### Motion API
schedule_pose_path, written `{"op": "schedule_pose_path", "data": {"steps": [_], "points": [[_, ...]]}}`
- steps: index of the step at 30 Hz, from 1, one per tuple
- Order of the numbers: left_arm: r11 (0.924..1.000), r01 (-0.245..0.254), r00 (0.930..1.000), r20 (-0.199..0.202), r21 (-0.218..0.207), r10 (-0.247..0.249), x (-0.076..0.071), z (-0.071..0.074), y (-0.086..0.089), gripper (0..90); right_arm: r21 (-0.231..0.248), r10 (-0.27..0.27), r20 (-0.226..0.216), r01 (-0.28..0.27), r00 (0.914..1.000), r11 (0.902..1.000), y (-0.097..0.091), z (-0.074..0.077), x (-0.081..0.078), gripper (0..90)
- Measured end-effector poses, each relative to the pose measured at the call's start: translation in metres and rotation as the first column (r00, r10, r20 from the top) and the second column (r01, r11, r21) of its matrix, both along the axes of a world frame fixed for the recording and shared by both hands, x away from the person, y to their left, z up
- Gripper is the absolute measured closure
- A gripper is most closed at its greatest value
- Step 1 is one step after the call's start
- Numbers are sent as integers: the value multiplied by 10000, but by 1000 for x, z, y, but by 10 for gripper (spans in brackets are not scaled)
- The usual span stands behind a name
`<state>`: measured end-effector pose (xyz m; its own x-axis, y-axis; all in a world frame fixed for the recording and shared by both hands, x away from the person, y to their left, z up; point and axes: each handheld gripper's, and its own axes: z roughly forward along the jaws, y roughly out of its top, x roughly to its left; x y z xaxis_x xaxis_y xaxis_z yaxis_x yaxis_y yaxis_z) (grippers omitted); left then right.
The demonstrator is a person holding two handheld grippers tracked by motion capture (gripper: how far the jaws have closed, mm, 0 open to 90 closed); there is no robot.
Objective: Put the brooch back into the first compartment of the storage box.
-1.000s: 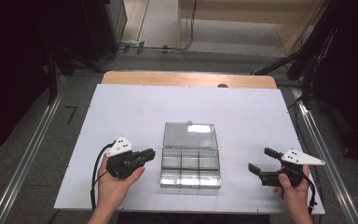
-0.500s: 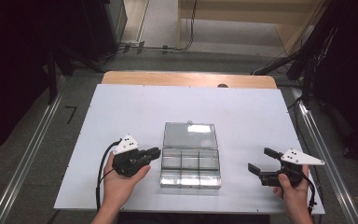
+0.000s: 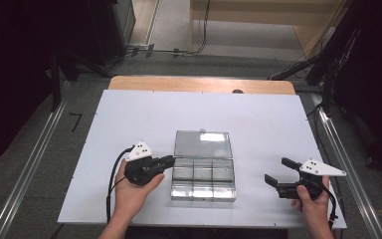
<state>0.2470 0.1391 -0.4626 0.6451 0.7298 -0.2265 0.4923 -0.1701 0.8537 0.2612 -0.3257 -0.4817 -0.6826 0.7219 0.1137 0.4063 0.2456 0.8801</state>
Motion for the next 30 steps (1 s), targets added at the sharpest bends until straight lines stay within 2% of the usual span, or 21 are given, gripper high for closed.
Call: {"op": "schedule_pose_path", "data": {"steps": [30], "points": [[9995,312,9992,-260,57,-311,15,-12,-16,821,0,36,-39,-36,10000,10000,0,-1,1,35]]}}
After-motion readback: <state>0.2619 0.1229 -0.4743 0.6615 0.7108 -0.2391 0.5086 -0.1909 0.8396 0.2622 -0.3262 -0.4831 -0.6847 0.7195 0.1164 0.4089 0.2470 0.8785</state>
